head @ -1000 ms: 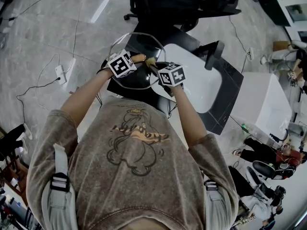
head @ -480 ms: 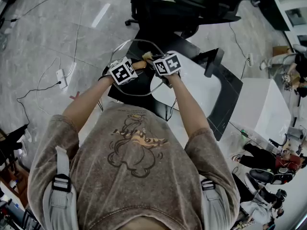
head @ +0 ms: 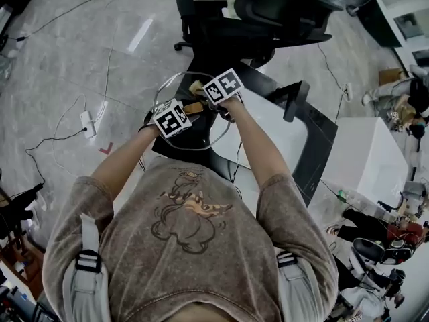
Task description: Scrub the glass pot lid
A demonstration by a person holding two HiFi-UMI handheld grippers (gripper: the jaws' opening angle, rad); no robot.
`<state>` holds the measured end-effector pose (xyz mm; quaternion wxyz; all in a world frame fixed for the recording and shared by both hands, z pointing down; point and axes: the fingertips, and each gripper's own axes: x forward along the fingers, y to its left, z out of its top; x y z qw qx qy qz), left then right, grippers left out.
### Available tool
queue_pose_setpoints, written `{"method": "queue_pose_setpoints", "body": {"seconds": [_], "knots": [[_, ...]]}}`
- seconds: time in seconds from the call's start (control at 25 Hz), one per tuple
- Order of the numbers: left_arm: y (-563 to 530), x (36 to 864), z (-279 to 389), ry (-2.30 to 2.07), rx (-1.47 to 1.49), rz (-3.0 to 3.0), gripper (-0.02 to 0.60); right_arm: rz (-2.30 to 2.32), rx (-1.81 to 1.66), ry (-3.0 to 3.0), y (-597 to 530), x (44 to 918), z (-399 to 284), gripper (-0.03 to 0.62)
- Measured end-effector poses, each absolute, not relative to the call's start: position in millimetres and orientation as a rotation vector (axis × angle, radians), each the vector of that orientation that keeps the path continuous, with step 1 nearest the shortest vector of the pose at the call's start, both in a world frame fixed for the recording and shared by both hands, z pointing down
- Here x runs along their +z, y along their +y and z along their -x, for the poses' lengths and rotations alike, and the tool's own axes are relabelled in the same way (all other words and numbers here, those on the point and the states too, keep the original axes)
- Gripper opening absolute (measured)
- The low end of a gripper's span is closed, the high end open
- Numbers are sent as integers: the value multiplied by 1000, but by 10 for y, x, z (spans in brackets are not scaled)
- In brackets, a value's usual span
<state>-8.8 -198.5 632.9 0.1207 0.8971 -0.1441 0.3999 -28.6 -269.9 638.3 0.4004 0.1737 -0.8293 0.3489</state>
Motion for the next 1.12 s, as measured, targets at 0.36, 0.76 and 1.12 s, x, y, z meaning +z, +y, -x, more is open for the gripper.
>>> {"method": "queue_pose_setpoints", "body": {"seconds": [0.36,0.76,1.12], "knots": [[-1996,6306,111,-485,1165,-2655,187,-333,891,-2067,-2712,6369,523,40],[-1990,6323,118,-492,1163,-2652,187,-243,832,-2058,-2672,6372,717,39],[-1987,6331,112,-505,1179,-2649,187,-166,815,-2033,-2697,6388,923,38]]}}
